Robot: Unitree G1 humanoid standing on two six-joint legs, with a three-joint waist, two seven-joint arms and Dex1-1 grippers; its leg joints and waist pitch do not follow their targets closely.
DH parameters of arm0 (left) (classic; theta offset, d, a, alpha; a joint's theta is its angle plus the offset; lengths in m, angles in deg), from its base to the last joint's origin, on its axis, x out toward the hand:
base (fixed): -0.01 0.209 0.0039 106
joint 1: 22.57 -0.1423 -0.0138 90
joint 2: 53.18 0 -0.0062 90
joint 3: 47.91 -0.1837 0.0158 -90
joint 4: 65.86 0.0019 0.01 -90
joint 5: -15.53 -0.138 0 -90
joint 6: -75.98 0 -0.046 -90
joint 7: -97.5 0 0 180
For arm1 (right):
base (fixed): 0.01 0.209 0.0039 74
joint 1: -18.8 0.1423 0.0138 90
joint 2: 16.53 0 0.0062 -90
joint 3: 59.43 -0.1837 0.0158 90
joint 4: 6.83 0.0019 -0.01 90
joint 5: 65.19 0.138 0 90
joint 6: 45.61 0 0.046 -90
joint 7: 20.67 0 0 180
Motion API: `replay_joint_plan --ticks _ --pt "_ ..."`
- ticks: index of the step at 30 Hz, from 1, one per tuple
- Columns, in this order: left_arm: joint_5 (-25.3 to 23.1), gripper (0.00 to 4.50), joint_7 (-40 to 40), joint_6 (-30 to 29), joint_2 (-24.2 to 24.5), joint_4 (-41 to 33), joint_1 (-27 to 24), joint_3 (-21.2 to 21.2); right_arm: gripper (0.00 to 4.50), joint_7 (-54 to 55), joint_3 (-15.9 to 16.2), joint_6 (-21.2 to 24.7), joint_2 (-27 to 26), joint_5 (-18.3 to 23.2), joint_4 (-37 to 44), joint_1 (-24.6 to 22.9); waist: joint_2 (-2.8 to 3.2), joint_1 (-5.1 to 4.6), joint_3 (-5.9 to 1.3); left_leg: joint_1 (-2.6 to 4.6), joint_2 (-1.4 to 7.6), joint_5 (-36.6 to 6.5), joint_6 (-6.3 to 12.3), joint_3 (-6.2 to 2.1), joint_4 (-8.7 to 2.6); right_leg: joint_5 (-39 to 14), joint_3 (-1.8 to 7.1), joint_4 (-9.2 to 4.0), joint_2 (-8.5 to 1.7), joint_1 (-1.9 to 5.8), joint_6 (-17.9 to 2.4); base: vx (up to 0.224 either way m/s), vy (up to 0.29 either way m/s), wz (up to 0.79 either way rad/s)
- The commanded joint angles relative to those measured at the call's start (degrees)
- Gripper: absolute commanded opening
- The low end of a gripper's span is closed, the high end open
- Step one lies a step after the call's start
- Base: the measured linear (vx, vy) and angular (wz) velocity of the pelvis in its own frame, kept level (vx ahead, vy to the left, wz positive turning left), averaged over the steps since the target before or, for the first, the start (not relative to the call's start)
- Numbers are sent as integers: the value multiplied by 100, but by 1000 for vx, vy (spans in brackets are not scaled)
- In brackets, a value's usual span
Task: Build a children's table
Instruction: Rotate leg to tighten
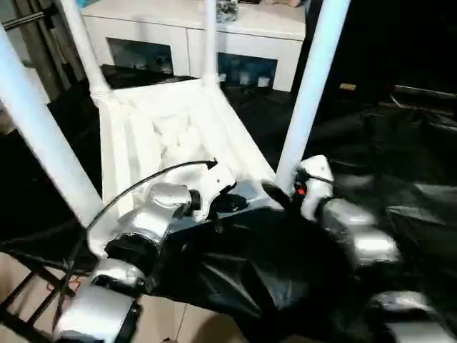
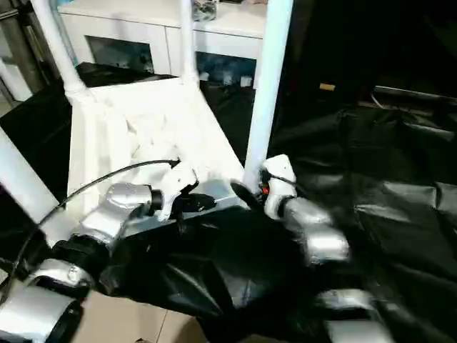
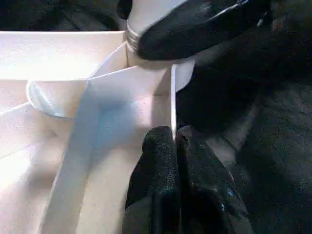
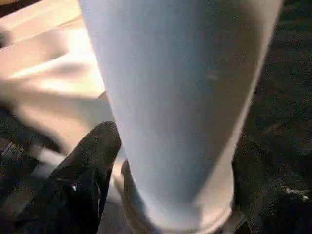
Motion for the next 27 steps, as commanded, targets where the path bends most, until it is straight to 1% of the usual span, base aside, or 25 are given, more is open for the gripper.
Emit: replay_joint_plan --ticks 1,2,3,4,5,6,7,8,9,10,12,14,16,17,19,21,24,26,27 --pt "180 0 322 265 -153 -89 100 -240 350 -966 575 70 -105 207 299 -49 -5 21 -324 7 183 -1378 368 -32 -335 -1169 256 -433 -357 309 -1177 0 0 0" --pt "210 0 590 372 -31 -43 128 -250 350 -1499 652 195 130 272 469 -118 -5 52 -351 -9 197 -1083 462 -19 -303 -630 246 -361 -346 330 -1342 0 0 0" --pt "229 0 707 421 15 -35 134 -254 350 -1703 681 294 218 315 539 -148 -16 64 -352 -12 193 -1014 505 -9 -292 -504 238 -348 -335 331 -1392 0 0 0" --pt "249 0 816 454 58 -30 138 -257 350 -1882 717 375 302 356 609 -178 -10 88 -365 -20 200 -897 591 -6 -271 -284 229 -311 -336 340 -1471 0 0 0" --pt "254 0 988 471 142 -5 159 -277 350 -2176 778 491 451 434 729 -235 -2 108 -361 -17 210 -847 658 -5 -265 -197 221 -303 -341 334 -1528 0 0 0" --pt "249 0 1068 489 187 24 178 -285 350 -2312 806 551 531 475 786 -258 0 119 -355 -11 218 -862 670 0 -265 -211 223 -304 -345 321 -1544 0 0 0" --pt "243 0 1116 511 218 54 194 -287 350 -2392 822 594 584 501 820 -270 -1 159 -347 4 231 -953 661 2 -272 -361 223 -322 -360 311 -1541 0 0 0" --pt "236 0 1185 557 263 114 225 -281 350 -2502 851 667 658 532 863 -281 -2 190 -339 16 234 -1056 598 5 -281 -563 225 -336 -368 298 -1522 0 0 0" --pt "229 0 1224 591 285 154 241 -271 350 -2572 873 682 697 534 882 -289 -2 200 -332 19 231 -1108 560 5 -286 -693 226 -354 -368 291 -1491 0 0 0" --pt "219 0 1254 630 305 196 262 -269 350 -2611 908 679 726 506 893 -297 0 220 -324 45 240 -1217 467 7 -296 -912 232 -370 -375 275 -1448 0 0 0" --pt "216 0 1346 699 333 274 298 -264 350 -2695 971 646 781 439 918 -322 -3 241 -316 33 243 -1325 333 -5 -315 -1178 238 -392 -388 280 -1347 0 0 0" --pt "221 0 1394 728 342 299 306 -269 350 -2732 1009 631 792 403 939 -354 -8 247 -322 40 241 -1332 292 -5 -313 -1180 242 -388 -387 275 -1318 0 0 0" --pt "239 0 1449 781 359 345 320 -279 350 -2796 1030 685 795 391 999 -389 -17 250 -329 24 234 -1270 295 -8 -309 -1098 242 -374 -385 289 -1306 0 0 0" --pt "244 0 1464 799 364 362 325 -281 336 -2811 1038 729 796 403 1041 -405 -25 254 -335 21 230 -1204 308 -6 -303 -1025 240 -366 -386 291 -1311 0 0 0" --pt "247 0 1468 812 369 374 325 -281 336 -2827 1053 776 797 426 1072 -417 -23 260 -336 17 227 -1126 335 -4 -296 -927 237 -356 -383 293 -1333 0 0 0" --pt "252 0 1472 848 369 416 328 -273 315 -2822 1060 837 783 473 1095 -418 -25 268 -340 9 224 -1067 360 -3 -289 -859 234 -347 -383 300 -1346 0 0 0" --pt "226 0 1392 870 358 457 321 -244 297 -2769 1025 892 746 518 1086 -409 -28 289 -338 13 224 -1088 357 0 -287 -946 232 -358 -388 297 -1320 0 0 0" --pt "214 0 1229 811 338 464 320 -198 273 -2634 938 1038 640 602 1068 -394 -24 295 -331 18 228 -1140 330 -3 -297 -1061 231 -366 -385 289 -1297 0 0 0" --pt "216 0 1136 769 312 474 328 -169 273 -2527 911 1036 596 582 1035 -388 -25 295 -329 17 231 -1170 301 -7 -302 -1135 231 -371 -391 289 -1272 0 0 0"
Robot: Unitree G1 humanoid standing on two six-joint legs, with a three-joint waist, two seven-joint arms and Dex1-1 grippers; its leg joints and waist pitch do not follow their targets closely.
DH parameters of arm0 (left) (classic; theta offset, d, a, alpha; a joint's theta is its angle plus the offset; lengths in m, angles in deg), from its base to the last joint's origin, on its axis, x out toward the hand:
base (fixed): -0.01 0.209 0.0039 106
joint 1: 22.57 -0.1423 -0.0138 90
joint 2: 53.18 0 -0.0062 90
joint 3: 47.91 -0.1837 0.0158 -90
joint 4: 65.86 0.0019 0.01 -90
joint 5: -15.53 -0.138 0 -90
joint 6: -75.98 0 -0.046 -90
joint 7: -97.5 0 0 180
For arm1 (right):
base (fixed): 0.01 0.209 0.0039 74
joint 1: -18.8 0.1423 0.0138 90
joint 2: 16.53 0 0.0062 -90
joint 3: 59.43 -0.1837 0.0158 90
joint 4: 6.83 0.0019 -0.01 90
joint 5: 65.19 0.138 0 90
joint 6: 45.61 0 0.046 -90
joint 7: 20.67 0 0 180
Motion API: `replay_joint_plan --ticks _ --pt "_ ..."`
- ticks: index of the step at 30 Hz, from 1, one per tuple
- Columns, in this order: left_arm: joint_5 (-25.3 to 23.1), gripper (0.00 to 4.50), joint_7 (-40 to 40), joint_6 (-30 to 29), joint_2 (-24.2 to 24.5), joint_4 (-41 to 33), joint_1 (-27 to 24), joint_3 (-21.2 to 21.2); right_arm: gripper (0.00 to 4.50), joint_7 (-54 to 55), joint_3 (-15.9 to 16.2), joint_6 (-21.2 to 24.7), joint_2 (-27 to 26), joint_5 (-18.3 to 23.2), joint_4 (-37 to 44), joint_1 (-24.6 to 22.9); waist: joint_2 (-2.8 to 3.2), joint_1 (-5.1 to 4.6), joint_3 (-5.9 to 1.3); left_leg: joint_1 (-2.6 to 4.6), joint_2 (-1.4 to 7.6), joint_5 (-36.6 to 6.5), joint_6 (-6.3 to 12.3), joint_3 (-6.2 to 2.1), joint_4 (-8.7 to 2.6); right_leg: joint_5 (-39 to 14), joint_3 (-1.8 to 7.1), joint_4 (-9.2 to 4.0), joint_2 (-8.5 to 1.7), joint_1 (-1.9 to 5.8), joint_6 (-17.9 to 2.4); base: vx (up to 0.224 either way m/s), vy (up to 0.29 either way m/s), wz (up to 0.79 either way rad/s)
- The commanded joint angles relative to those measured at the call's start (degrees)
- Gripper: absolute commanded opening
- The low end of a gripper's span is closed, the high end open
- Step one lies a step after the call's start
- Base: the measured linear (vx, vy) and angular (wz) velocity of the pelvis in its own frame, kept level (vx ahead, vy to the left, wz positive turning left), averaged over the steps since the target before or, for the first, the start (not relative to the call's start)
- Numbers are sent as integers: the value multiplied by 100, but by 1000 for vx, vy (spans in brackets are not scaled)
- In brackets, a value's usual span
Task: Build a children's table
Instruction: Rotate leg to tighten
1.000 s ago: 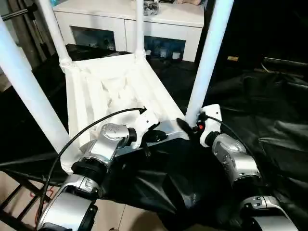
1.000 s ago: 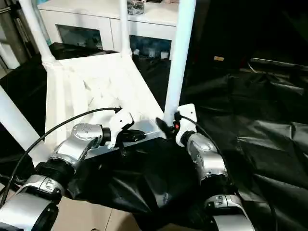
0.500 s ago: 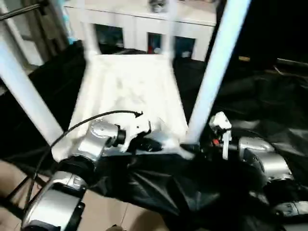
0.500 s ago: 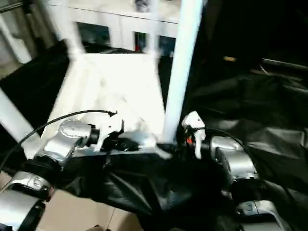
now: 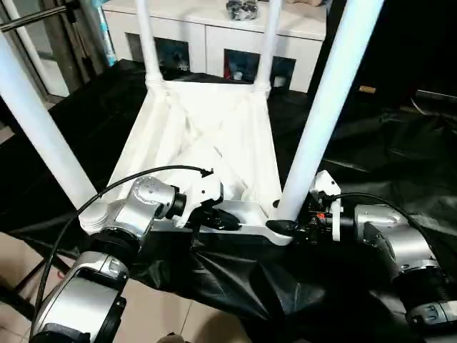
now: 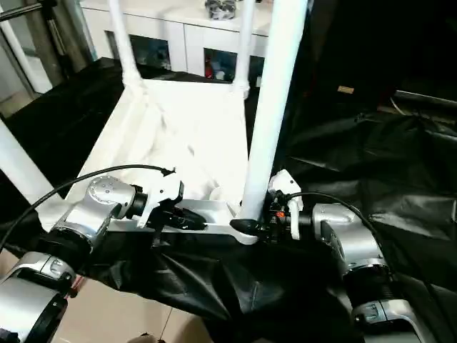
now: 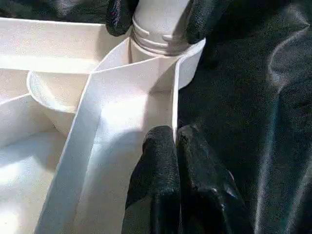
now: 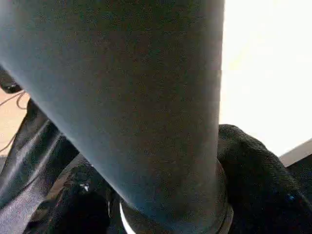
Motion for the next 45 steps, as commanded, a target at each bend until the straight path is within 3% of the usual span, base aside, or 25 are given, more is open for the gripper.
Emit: replay_joint_plan --ticks 1,6,8,10,12,16,17,19,22,26,32,35,41,45 --pt "33 0 -515 -91 -174 30 158 55 269 -116 296 143 -341 203 131 -77 -26 -5 -331 62 215 -1169 294 -12 -338 -1136 237 -382 -391 306 -1269 0 0 0" --pt "-1 0 -1252 -478 -474 -69 151 163 261 1219 118 -43 -854 -170 -336 -20 -31 -58 -286 82 193 -1544 95 -31 -382 -1991 241 -482 -411 277 -1026 0 0 0" --pt "-30 0 -1508 -604 -607 -122 130 173 256 1909 -31 -89 -1089 -290 -632 84 -22 -157 -264 102 189 -1796 -46 -64 -419 -2386 240 -513 -416 240 -930 0 0 0" --pt "-70 0 -1730 -702 -736 -176 108 164 255 2577 -200 -77 -1310 -370 -917 212 -29 -228 -262 93 170 -1917 -84 -91 -427 -2682 227 -546 -422 266 -811 0 0 0" --pt "-131 0 -2104 -922 -984 -320 57 138 255 3684 -354 -230 -1644 -580 -1383 401 -16 -315 -262 119 160 -2010 -150 -106 -426 -2846 222 -576 -415 227 -740 0 0 0" --pt "-105 0 -2303 -1073 -1143 -460 18 117 255 4046 -426 -344 -1852 -643 -1544 457 -20 -345 -274 117 151 -2008 -8 -81 -411 -2636 240 -585 -386 220 -780 0 0 0" --pt "-87 0 -2325 -1085 -1195 -511 2 84 255 4002 -423 -525 -1945 -643 -1526 453 -4 -341 -277 114 154 -1991 18 -76 -413 -2508 241 -579 -380 221 -808 0 0 0" --pt "-105 0 -2296 -1057 -1192 -519 -2 71 310 3846 -487 -598 -1999 -553 -1493 464 -3 -344 -283 102 157 -1961 45 -74 -417 -2328 246 -563 -377 233 -862 0 0 0" --pt "-120 0 -2244 -1035 -1129 -504 3 64 328 3596 -522 -569 -1985 -414 -1404 481 -1 -346 -280 102 158 -1944 83 -61 -420 -2082 253 -541 -358 241 -954 0 0 0" --pt "-148 0 -2041 -969 -921 -499 -13 39 368 2845 -245 -703 -1614 -385 -1042 401 -7 -328 -285 91 157 -1894 147 -54 -411 -2039 257 -542 -368 268 -956 0 0 0" --pt "-58 0 -1399 -668 -612 -448 -1 -6 368 1279 15 -559 -988 -16 -357 144 -19 -273 -346 56 172 -1236 387 -23 -355 -892 259 -411 -354 331 -1273 0 0 0" --pt "10 0 -1028 -439 -462 -403 21 -5 368 539 189 -401 -609 50 -51 10 -8 -191 -338 46 194 -1057 537 -4 -332 -560 235 -371 -340 339 -1396 0 0 0" --pt "19 0 -453 -101 -217 -114 113 -36 368 -218 432 -140 -138 31 181 -74 -5 -92 -315 85 204 -1322 373 1 -350 -1194 242 -424 -364 299 -1306 0 0 0" --pt "9 0 -402 -21 -159 -2 148 -50 342 -303 467 -27 -117 96 271 -102 -7 -76 -317 80 209 -1326 292 -8 -358 -1230 247 -417 -373 300 -1264 0 0 0"
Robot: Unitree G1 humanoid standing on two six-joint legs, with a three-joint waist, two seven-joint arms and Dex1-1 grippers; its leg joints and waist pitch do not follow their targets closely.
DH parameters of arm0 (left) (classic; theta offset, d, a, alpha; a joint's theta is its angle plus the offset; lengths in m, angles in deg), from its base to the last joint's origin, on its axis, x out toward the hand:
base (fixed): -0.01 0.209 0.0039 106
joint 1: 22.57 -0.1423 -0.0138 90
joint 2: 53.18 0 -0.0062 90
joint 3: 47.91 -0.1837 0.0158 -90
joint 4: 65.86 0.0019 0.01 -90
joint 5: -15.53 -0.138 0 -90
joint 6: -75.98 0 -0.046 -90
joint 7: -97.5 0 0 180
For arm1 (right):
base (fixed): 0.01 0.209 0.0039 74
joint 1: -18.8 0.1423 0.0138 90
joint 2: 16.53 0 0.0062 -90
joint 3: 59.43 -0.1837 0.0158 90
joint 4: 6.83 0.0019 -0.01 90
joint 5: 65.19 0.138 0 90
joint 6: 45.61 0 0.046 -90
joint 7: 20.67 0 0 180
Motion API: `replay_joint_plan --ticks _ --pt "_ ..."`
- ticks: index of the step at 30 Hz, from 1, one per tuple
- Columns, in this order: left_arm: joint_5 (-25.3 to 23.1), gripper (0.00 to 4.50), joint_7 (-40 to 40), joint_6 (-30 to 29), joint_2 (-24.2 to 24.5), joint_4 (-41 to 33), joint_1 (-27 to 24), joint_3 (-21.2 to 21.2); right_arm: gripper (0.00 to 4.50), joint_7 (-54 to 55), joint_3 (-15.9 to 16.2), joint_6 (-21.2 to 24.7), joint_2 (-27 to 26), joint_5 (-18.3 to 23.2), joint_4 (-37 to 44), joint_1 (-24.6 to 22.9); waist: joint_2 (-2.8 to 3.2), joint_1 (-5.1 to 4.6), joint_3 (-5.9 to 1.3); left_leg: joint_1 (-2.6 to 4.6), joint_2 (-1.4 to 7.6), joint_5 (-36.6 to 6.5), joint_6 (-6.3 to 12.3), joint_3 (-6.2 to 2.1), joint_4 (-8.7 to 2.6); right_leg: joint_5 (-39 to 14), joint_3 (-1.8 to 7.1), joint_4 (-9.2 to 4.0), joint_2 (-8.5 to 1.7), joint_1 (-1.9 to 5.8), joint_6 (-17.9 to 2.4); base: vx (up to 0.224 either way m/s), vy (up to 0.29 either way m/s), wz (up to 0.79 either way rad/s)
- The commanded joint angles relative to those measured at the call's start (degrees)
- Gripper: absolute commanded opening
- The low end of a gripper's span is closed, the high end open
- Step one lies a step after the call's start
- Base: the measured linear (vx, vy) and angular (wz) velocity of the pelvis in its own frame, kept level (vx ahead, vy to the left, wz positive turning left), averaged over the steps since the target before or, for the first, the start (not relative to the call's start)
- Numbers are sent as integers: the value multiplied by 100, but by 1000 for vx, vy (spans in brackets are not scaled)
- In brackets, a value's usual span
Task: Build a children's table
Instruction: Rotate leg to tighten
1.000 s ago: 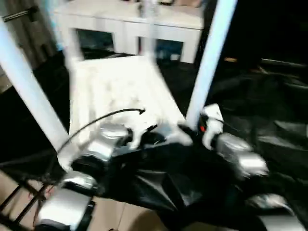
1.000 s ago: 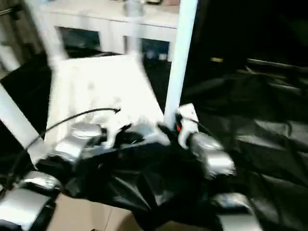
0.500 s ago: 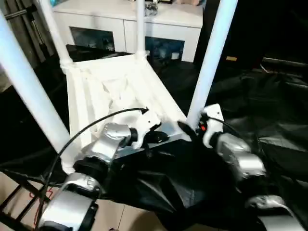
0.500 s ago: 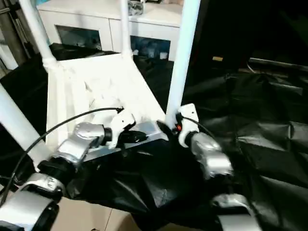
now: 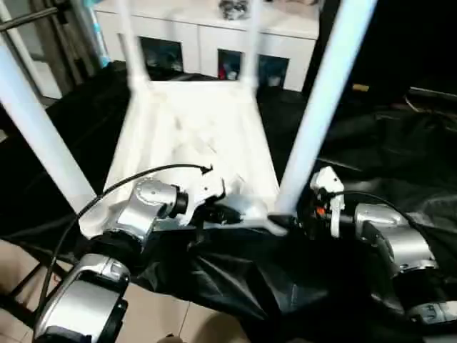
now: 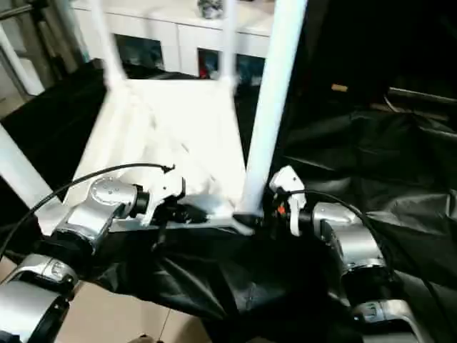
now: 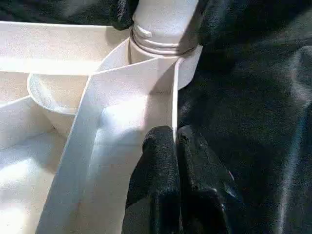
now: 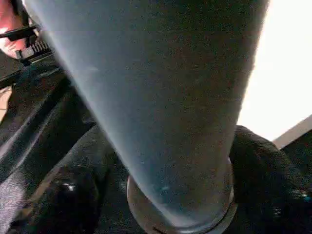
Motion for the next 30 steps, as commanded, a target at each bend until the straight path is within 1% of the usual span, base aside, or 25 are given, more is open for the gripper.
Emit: replay_joint_plan --ticks 1,2,3,4,6,10,13,15,16,17,18,19,20,21,22,23,24,25,26,27,28,29,30 --pt "17 0 -155 51 -116 37 172 -70 330 -483 458 97 -173 171 243 -99 -11 3 -322 53 214 -1310 285 -14 -340 -1213 243 -401 -381 302 -1260 0 0 0" --pt "19 0 -130 68 -104 59 178 -72 319 -512 461 139 -168 180 282 -111 -16 6 -324 50 212 -1296 276 -13 -338 -1192 241 -398 -381 304 -1258 0 0 0" --pt "23 0 -114 73 -98 60 175 -73 316 -532 466 185 -176 195 315 -126 -3 10 -327 52 213 -1270 274 -15 -337 -1161 240 -394 -381 304 -1260 0 0 0" --pt "23 0 -114 73 -98 60 175 -73 312 -532 466 185 -176 195 315 -126 -7 11 -329 50 210 -1246 281 -12 -334 -1125 241 -394 -378 305 -1265 0 0 0" --pt "30 0 -77 80 -99 36 143 -76 291 -559 477 243 -202 224 363 -165 -6 15 -330 41 207 -1200 286 -12 -331 -1032 239 -383 -374 313 -1278 0 0 0" --pt "42 0 -57 100 -106 49 130 -77 266 -516 448 242 -226 238 382 -184 -2 21 -329 52 212 -1246 270 -11 -332 -1112 238 -394 -380 305 -1278 0 0 0" --pt "69 0 -136 88 -150 84 114 -37 257 -312 342 292 -320 273 344 -202 -3 30 -330 53 210 -1269 252 -13 -334 -1117 237 -391 -377 310 -1270 0 0 0" --pt "84 0 -299 12 -208 67 108 15 256 125 196 137 -482 191 148 -156 5 29 -327 51 208 -1269 231 -13 -336 -1131 240 -394 -381 302 -1260 0 0 0" --pt "94 0 -373 -23 -239 51 101 41 256 333 126 77 -563 156 56 -132 17 20 -315 54 209 -1348 197 -14 -348 -1241 240 -407 -384 289 -1242 0 0 0" --pt "94 0 -373 -23 -239 51 101 41 255 333 126 77 -563 156 56 -132 7 10 -310 55 203 -1413 166 -21 -355 -1362 233 -416 -385 290 -1216 0 0 0" --pt "112 0 -477 -64 -285 31 93 80 253 578 54 -22 -665 108 -54 -100 7 -20 -295 64 195 -1610 96 -32 -370 -1772 233 -453 -396 285 -1117 0 0 0" --pt "112 0 -696 -162 -376 -10 70 123 253 1263 -95 -47 -872 -30 -349 28 7 -20 -295 64 195 -1610 96 -32 -370 -1772 233 -453 -396 285 -1117 0 0 0" --pt "112 0 -696 -162 -376 -10 70 123 253 1263 -95 -47 -872 -30 -349 28 18 -98 -277 66 182 -1792 -11 -64 -396 -2150 227 -491 -404 271 -1024 0 0 0" --pt "75 0 -920 -269 -475 -86 18 124 252 1904 -212 -56 -1076 -155 -651 159 10 -119 -286 50 171 -1801 -23 -77 -398 -2230 216 -491 -399 301 -979 0 0 0" --pt "42 0 -1132 -421 -593 -215 -59 110 251 2495 -273 -101 -1286 -295 -885 253 37 -168 -268 40 171 -1845 -65 -89 -417 -2364 217 -506 -400 280 -922 0 0 0" --pt "42 0 -1132 -421 -593 -215 -59 110 251 2495 -273 -101 -1286 -295 -885 253 28 -238 -262 47 164 -1929 -115 -92 -417 -2480 214 -521 -397 260 -903 0 0 0" --pt "7 0 -1309 -557 -691 -328 -121 93 251 2958 -319 -108 -1457 -393 -1049 317 19 -259 -278 83 161 -1963 -100 -91 -402 -2554 222 -553 -404 258 -863 0 0 0" --pt "-33 0 -1457 -700 -792 -476 -193 59 251 3323 -318 -65 -1615 -486 -1154 347 17 -283 -270 78 160 -1982 -72 -85 -401 -2510 232 -547 -390 243 -877 0 0 0" --pt "-54 0 -1553 -809 -866 -595 -247 37 251 3536 -315 -81 -1728 -563 -1213 356 28 -312 -254 84 158 -2054 -68 -92 -411 -2589 222 -552 -378 231 -871 0 0 0" --pt "-56 0 -1565 -821 -874 -608 -253 34 251 3561 -314 -83 -1741 -572 -1220 357 19 -325 -255 95 147 -2082 -54 -84 -404 -2670 221 -573 -375 221 -844 0 0 0" --pt "-74 0 -1625 -911 -940 -731 -308 0 251 3724 -292 -129 -1841 -644 -1279 366 23 -338 -270 93 149 -2041 -39 -85 -397 -2646 231 -568 -381 226 -843 0 0 0" --pt "-74 0 -1625 -911 -940 -731 -308 0 251 3724 -292 -129 -1841 -644 -1279 366 28 -347 -268 83 156 -2011 -27 -87 -401 -2584 235 -564 -383 229 -857 0 0 0" --pt "-72 0 -1642 -976 -995 -899 -385 -72 286 3779 -290 -321 -1973 -664 -1363 375 27 -348 -271 85 157 -1991 8 -77 -397 -2507 238 -566 -376 221 -864 0 0 0"
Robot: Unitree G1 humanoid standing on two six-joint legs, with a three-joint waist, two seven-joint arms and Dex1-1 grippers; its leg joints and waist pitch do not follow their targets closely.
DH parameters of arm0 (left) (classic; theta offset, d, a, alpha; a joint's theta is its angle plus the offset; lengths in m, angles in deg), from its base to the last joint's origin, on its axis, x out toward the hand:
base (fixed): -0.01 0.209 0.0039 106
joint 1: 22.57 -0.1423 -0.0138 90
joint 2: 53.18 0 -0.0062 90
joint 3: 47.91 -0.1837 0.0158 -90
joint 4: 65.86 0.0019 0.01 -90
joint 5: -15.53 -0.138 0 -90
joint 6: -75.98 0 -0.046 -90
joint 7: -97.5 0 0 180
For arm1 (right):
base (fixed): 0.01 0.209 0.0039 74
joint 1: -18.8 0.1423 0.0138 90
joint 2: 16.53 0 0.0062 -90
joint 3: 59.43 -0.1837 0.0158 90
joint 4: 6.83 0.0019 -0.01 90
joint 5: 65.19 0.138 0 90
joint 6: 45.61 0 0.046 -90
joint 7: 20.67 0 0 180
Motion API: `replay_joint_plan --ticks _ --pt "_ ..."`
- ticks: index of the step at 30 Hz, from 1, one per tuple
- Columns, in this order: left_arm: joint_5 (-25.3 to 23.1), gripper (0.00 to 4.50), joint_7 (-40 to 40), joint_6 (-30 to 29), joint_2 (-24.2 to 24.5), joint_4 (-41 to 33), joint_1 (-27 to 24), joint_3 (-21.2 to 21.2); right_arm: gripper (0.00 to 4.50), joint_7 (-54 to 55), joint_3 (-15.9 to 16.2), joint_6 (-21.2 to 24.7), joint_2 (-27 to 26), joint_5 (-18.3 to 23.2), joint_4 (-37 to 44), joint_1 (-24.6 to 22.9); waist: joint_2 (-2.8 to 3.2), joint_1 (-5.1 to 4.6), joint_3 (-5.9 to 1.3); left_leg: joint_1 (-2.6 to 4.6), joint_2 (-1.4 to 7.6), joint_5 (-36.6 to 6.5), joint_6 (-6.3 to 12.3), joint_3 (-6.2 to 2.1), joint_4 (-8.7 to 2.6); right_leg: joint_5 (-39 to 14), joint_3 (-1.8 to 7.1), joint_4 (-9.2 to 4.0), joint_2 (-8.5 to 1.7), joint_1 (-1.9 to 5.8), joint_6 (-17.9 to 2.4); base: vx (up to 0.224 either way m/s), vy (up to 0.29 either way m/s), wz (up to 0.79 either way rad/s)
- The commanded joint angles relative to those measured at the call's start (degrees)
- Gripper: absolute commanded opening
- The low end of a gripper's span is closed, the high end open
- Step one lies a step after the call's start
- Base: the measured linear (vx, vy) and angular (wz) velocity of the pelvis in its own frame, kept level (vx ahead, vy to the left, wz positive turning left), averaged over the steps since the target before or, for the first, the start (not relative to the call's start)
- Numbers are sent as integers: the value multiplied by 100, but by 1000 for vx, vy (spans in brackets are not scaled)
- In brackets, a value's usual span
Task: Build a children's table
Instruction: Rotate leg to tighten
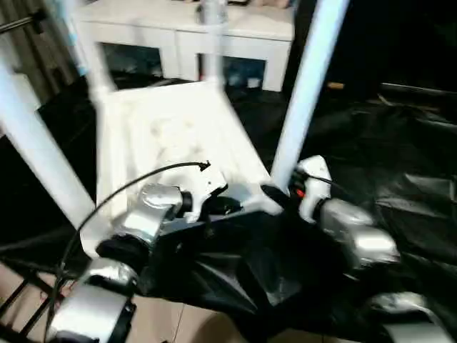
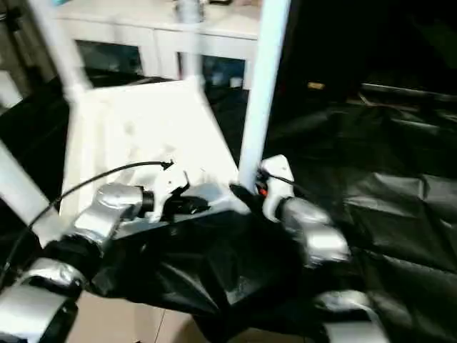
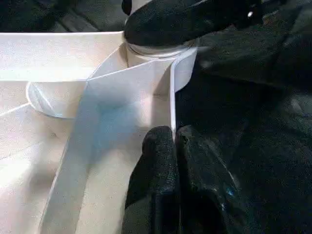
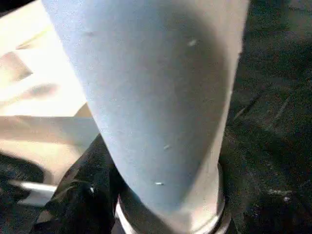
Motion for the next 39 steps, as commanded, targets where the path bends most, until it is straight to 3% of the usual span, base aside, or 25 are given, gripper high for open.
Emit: replay_joint_plan --ticks 1,3,6,8,13,14,18,23,24,26,39 --pt "153 0 226 30 -497 -304 -43 -394 321 -10 401 68 -371 -227 -416 -88 18 16 -268 -1 156 -1966 33 -70 -397 -2386 242 -556 -368 198 -903 0 0 0" --pt "162 0 245 53 -482 -303 -40 -396 321 -80 340 66 -387 -139 -401 -81 31 15 -272 10 156 -1951 47 -60 -398 -2194 246 -545 -345 193 -958 0 0 0" --pt "187 0 274 107 -375 -310 -25 -382 367 -308 307 44 -323 1 -335 -38 52 32 -288 0 155 -1799 106 -45 -391 -1660 263 -491 -342 228 -1117 0 0 0" --pt "206 0 355 149 -309 -320 -22 -377 388 -513 366 34 -221 21 -260 -46 34 33 -289 -11 150 -1795 154 -43 -387 -1689 260 -496 -349 246 -1118 0 0 0" --pt "328 0 998 315 -25 -412 -32 -380 388 -1749 535 -146 270 227 232 -220 43 48 -304 -33 152 -1616 240 -42 -372 -1460 256 -475 -345 276 -1172 0 0 0" --pt "378 0 1212 392 64 -386 -8 -385 388 -2224 589 -98 459 345 461 -307 51 76 -321 -39 166 -1419 332 -27 -351 -1082 266 -434 -342 285 -1277 0 0 0" --pt "388 0 1562 536 231 -263 67 -422 388 -3122 735 96 864 569 872 -475 62 212 -322 -44 196 -1098 532 0 -314 -554 239 -364 -334 297 -1491 0 0 0" --pt "327 0 1753 664 350 -2 228 -407 388 -3898 861 429 1251 783 1185 -582 62 320 -303 -18 204 -1211 481 14 -310 -949 244 -402 -349 267 -1435 0 0 0" --pt "308 0 1835 727 403 109 299 -426 388 -4128 932 517 1363 795 1283 -618 65 352 -299 -10 212 -1297 398 6 -322 -1154 243 -412 -357 264 -1371 0 0 0" --pt "304 0 1867 794 429 208 353 -433 365 -4236 981 584 1420 811 1339 -636 55 363 -301 -16 211 -1334 346 3 -325 -1241 245 -415 -366 268 -1322 0 0 0" --pt "313 0 1850 971 371 471 448 -404 278 -4160 980 802 1321 877 1530 -760 60 438 -328 -30 205 -1108 322 0 -301 -917 232 -369 -370 281 -1346 0 0 0"
